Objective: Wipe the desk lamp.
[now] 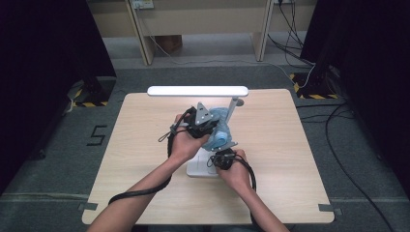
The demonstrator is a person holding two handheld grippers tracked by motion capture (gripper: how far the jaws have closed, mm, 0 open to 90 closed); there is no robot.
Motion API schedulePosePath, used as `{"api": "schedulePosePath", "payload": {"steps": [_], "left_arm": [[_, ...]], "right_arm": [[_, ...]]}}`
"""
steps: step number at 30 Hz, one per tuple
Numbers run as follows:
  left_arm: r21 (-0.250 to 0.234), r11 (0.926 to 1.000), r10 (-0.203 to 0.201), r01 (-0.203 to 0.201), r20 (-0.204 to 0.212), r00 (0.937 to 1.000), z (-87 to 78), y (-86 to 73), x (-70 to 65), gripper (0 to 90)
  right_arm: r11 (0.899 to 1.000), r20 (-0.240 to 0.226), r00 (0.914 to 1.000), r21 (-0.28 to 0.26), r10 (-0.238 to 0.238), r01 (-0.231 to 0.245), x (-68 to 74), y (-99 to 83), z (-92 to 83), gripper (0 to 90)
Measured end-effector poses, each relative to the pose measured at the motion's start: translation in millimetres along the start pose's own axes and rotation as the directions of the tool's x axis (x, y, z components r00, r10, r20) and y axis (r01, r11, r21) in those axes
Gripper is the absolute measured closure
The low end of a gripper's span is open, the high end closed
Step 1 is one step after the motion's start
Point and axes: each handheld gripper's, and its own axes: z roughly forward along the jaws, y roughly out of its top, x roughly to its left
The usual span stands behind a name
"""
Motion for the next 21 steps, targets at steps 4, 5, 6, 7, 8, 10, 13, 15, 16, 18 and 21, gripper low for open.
{"api": "schedulePosePath", "payload": {"steps": [4,5,6,7,8,10,13,15,16,18,21], "left_arm": [[0.001,1.0,0.0,0.0,-0.001,1.0,2.3,-3.4,0.2,71.2],[0.008,0.9999,0.006,-0.006,0.0,1.0,2.5,-4.0,0.6,71.2],[0.006,1.0,0.006,-0.006,-0.001,1.0,3.4,-5.0,0.4,71.2],[0.006,1.0,0.006,-0.006,-0.001,1.0,3.4,-5.0,0.4,71.2],[0.003,1.0,0.004,-0.004,-0.003,1.0,4.3,-5.7,0.2,71.2],[0.006,0.9999,0.01,-0.01,-0.004,0.9999,4.8,-6.2,0.4,71.2],[0.005,0.9999,0.011,-0.011,-0.004,0.9999,5.2,-6.9,0.5,71.2],[0.011,0.9997,0.02,-0.02,-0.007,0.9998,5.5,-7.6,0.7,71.2],[0.006,0.9998,0.016,-0.016,-0.008,0.9998,6.2,-8.2,0.2,71.2],[0.011,0.9997,0.022,-0.022,-0.008,0.9997,6.6,-8.8,1.4,71.2],[0.014,0.9994,0.031,-0.031,-0.015,0.9994,7.2,-8.7,1.8,71.2]], "right_arm": [[1.0,0.001,1.0,0.0,-0.001,0.001,0.0,-0.1,0.0,90.0],[1.0,-0.001,1.0,-0.005,-0.009,0.009,-0.6,-0.2,0.2,90.0],[1.0,0.0,0.9999,-0.007,-0.01,0.01,-0.6,-0.3,0.3,90.0],[1.0,0.0,0.9999,-0.007,-0.01,0.01,-0.6,-0.3,0.3,90.0],[1.0,0.002,0.9999,-0.007,-0.012,0.012,-0.4,-0.3,0.3,90.0],[1.0,0.002,1.0,-0.008,-0.008,0.008,-0.4,-0.4,0.3,90.0],[1.0,0.003,1.0,-0.007,-0.004,0.004,-0.5,-0.5,0.1,90.0],[1.0,0.001,1.0,-0.007,-0.008,0.008,-0.5,-0.3,0.4,90.0],[1.0,0.001,1.0,-0.007,-0.008,0.008,-0.5,-0.4,0.4,90.0],[1.0,0.006,0.9999,-0.01,-0.011,0.011,-0.5,-1.2,0.2,90.0],[1.0,0.007,0.9999,-0.013,-0.012,0.012,-0.3,-1.5,0.2,90.0]]}}
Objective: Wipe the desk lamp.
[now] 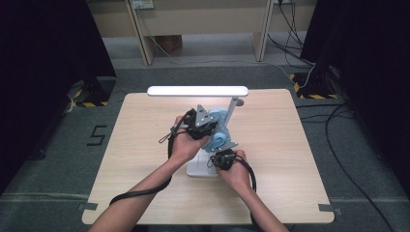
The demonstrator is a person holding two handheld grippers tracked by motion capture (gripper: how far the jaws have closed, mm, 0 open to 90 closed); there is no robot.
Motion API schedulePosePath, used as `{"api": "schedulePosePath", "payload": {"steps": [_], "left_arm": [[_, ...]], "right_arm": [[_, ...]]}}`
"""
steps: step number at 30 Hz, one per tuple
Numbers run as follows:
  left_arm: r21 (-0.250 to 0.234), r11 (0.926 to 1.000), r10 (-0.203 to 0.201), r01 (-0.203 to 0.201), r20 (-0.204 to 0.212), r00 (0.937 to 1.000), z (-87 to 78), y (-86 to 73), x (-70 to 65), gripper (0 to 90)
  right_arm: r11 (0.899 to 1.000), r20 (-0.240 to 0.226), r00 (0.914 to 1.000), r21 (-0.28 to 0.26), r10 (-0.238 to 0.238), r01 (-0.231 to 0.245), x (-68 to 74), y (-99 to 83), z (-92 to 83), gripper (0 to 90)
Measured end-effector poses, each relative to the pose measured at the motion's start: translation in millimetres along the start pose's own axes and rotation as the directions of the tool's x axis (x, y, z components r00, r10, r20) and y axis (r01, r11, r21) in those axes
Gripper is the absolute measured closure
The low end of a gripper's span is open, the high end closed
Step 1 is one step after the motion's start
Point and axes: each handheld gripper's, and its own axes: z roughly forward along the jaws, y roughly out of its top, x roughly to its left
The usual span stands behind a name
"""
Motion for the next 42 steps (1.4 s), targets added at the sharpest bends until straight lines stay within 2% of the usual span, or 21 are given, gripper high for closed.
{"api": "schedulePosePath", "payload": {"steps": [2,3,6,16,23,29,37,42], "left_arm": [[0.003,1.0,0.005,-0.005,-0.004,1.0,1.1,0.1,-0.2,71.3],[0.006,0.9999,0.01,-0.01,-0.007,0.9999,1.7,0.3,0.5,71.3],[0.003,1.0,0.002,-0.002,-0.01,0.9999,3.4,-0.4,0.4,71.3],[0.013,0.9999,0.011,-0.011,-0.024,0.9997,10.1,-5.6,2.1,71.3],[0.027,0.9989,0.039,-0.037,-0.041,0.9984,16.7,-15.0,0.9,71.2],[0.036,0.9994,0.007,-0.005,-0.029,0.9995,23.5,-25.0,0.2,71.3],[0.059,0.9981,0.02,-0.019,-0.025,0.9995,27.9,-33.2,-0.9,71.3],[0.101,0.9946,0.028,-0.026,-0.013,0.9995,33.8,-44.4,-4.2,71.2]], "right_arm": [[1.0,-0.001,1.0,-0.001,0.002,-0.002,0.6,0.2,-0.1,90.0],[0.999,-0.001,0.9996,0.021,0.028,-0.028,2.5,0.4,-1.6,90.0],[0.999,-0.003,0.9997,0.025,0.025,-0.025,2.7,1.0,-1.6,90.0],[1.0,-0.005,0.9998,0.02,0.017,-0.017,2.3,0.8,-1.1,90.0],[1.0,-0.002,1.0,0.003,0.008,-0.008,1.2,-1.2,-1.0,90.0],[1.0,-0.008,0.9998,0.005,0.017,-0.017,0.9,-0.8,-0.9,90.0],[1.0,-0.009,0.9997,0.007,0.021,-0.02,0.8,-0.7,-1.0,90.0],[1.0,-0.011,0.9998,0.004,0.018,-0.018,1.2,-0.6,-0.5,90.0]]}}
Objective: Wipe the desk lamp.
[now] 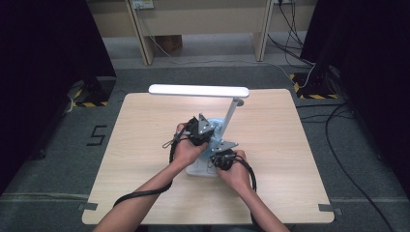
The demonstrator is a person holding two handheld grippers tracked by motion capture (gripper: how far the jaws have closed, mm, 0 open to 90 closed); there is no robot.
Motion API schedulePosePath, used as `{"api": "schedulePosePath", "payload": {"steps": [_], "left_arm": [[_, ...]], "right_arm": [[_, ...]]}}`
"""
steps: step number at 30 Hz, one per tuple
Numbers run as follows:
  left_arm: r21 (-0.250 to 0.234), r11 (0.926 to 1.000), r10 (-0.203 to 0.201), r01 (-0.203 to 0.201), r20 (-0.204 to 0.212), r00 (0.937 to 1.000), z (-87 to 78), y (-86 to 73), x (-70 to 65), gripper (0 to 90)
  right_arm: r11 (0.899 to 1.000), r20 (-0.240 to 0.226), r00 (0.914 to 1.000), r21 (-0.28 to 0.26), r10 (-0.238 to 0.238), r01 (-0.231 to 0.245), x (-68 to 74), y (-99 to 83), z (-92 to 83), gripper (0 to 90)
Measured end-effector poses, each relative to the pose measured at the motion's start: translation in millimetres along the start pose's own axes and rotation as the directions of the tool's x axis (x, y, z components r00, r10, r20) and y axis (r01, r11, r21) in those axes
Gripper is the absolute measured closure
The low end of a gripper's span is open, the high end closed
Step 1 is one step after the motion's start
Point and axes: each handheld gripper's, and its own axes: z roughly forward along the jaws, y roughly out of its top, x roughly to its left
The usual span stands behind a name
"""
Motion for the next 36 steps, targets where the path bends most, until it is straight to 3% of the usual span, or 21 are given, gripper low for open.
{"api": "schedulePosePath", "payload": {"steps": [16,21,36], "left_arm": [[0.076,0.9971,0.0,-0.003,0.03,0.9995,15.4,-18.6,0.3,71.3],[0.123,0.9924,-0.002,-0.004,0.049,0.9988,22.0,-28.6,1.8,71.3],[0.185,0.9827,-0.019,0.007,0.063,0.9979,30.8,-35.6,5.3,71.4]], "right_arm": [[1.0,-0.003,1.0,0.002,-0.001,0.001,0.6,0.4,0.1,90.0],[1.0,-0.004,1.0,0.002,-0.002,0.002,0.4,0.4,0.2,90.0],[1.0,-0.002,1.0,0.008,-0.008,0.008,0.9,1.1,0.2,90.0]]}}
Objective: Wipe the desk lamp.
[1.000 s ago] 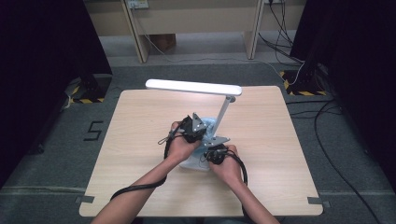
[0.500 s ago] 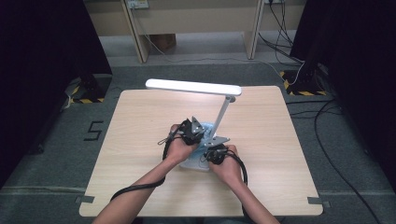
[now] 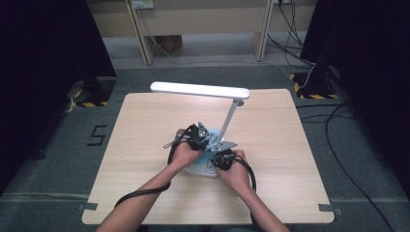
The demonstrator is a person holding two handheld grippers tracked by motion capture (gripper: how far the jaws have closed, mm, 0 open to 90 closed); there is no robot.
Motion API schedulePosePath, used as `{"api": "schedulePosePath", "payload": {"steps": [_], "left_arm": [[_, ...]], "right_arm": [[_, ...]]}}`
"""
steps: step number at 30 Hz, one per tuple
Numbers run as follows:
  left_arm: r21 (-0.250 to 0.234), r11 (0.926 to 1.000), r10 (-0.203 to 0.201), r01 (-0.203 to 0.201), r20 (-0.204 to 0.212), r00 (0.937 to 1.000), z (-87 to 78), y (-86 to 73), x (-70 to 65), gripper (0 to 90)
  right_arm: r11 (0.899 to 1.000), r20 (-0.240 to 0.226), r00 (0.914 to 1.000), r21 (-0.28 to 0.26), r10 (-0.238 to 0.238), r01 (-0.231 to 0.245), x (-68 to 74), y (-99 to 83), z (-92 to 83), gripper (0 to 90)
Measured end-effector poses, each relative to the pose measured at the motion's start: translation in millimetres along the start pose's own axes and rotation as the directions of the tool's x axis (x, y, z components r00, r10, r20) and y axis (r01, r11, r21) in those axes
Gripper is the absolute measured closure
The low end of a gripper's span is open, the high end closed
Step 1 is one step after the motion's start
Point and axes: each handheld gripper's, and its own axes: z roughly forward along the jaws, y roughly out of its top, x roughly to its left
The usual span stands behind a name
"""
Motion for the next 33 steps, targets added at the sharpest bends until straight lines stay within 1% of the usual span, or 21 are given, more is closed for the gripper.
{"api": "schedulePosePath", "payload": {"steps": [2,3,4,5,6,7,8,9,10,11,12,13,15,26,27,28,29,30,31,33], "left_arm": [[0.008,1.0,0.003,-0.003,-0.005,1.0,0.4,0.2,0.7,71.4],[0.02,0.9998,0.003,-0.003,-0.018,0.9998,0.3,0.4,1.7,71.4],[0.02,0.9998,0.003,-0.003,-0.018,0.9998,0.3,0.4,1.7,71.4],[0.029,0.9996,0.003,-0.002,-0.031,0.9995,0.0,-0.1,2.7,71.4],[0.029,0.9996,0.003,-0.002,-0.031,0.9995,0.0,-0.1,2.7,71.4],[0.039,0.9992,-0.001,0.003,-0.044,0.999,-1.0,-1.0,5.0,71.4],[0.039,0.9992,-0.001,0.003,-0.044,0.999,-1.0,-1.0,5.0,71.4],[0.043,0.999,-0.01,0.012,-0.058,0.9983,-1.7,-3.0,8.7,71.4],[0.043,0.999,-0.01,0.012,-0.058,0.9983,-1.7,-3.0,8.7,71.4],[0.053,0.9984,-0.018,0.021,-0.069,0.9975,-2.9,-5.8,13.4,71.4],[0.053,0.9984,-0.018,0.021,-0.069,0.9975,-2.9,-5.8,13.4,71.4],[0.058,0.9979,-0.026,0.03,-0.075,0.9968,-4.0,-8.8,17.3,71.4],[0.063,0.9975,-0.029,0.034,-0.078,0.9966,-5.8,-10.8,19.8,71.4],[0.046,0.9975,-0.05,0.053,-0.072,0.9962,-9.9,-12.0,22.8,71.3],[0.038,0.9974,-0.058,0.061,-0.071,0.9958,-13.2,-12.3,24.0,71.3],[0.038,0.9974,-0.058,0.061,-0.071,0.9958,-13.2,-12.3,24.0,71.3],[0.025,0.9972,-0.069,0.071,-0.07,0.9951,-17.5,-13.3,24.3,71.2],[0.025,0.9972,-0.069,0.071,-0.07,0.9951,-17.5,-13.3,24.3,71.2],[0.009,0.9968,-0.078,0.079,-0.065,0.9948,-22.5,-15.2,25.8,71.2],[0.003,0.9967,-0.081,0.081,-0.062,0.9948,-25.4,-16.2,26.9,71.1]], "right_arm": [[1.0,-0.001,1.0,-0.001,0.002,-0.002,0.0,-0.1,0.0,90.0],[1.0,-0.001,1.0,0.0,0.002,-0.002,0.0,0.0,0.0,90.0],[1.0,-0.001,1.0,0.0,0.002,-0.002,0.0,0.0,0.0,90.0],[1.0,0.0,1.0,0.0,0.001,-0.001,0.0,0.0,0.0,90.0],[1.0,0.0,1.0,0.0,0.001,-0.001,0.0,0.0,0.0,90.0],[1.0,-0.001,1.0,0.001,0.004,-0.004,0.0,0.1,0.0,90.0],[1.0,0.001,1.0,0.001,0.002,-0.002,0.0,0.1,0.1,90.0],[1.0,0.002,1.0,0.001,0.0,0.0,0.0,0.1,0.1,90.0],[1.0,0.002,1.0,0.001,0.0,0.0,0.0,0.1,0.1,90.0],[1.0,0.001,1.0,-0.002,0.002,-0.002,-0.1,0.0,0.2,90.0],[1.0,0.001,1.0,-0.002,0.002,-0.002,-0.1,0.0,0.2,90.0],[1.0,0.002,1.0,-0.001,0.002,-0.002,0.1,0.0,0.2,90.0],[1.0,0.003,1.0,-0.001,0.0,0.0,-0.1,0.1,0.3,90.0],[1.0,0.003,1.0,0.005,0.001,-0.001,0.1,1.0,0.4,90.0],[1.0,0.003,1.0,0.005,0.001,-0.001,0.0,1.0,0.3,90.0],[1.0,0.003,1.0,0.005,0.001,-0.001,0.0,1.0,0.3,90.0],[1.0,0.002,1.0,0.004,0.001,-0.001,-0.2,0.9,0.4,90.0],[1.0,0.002,1.0,0.004,0.001,-0.001,-0.2,0.9,0.4,90.0],[1.0,-0.001,1.0,0.009,0.004,-0.004,-0.5,1.3,0.3,90.0],[1.0,-0.003,1.0,0.008,0.0,0.0,-1.1,1.6,0.5,90.0]]}}
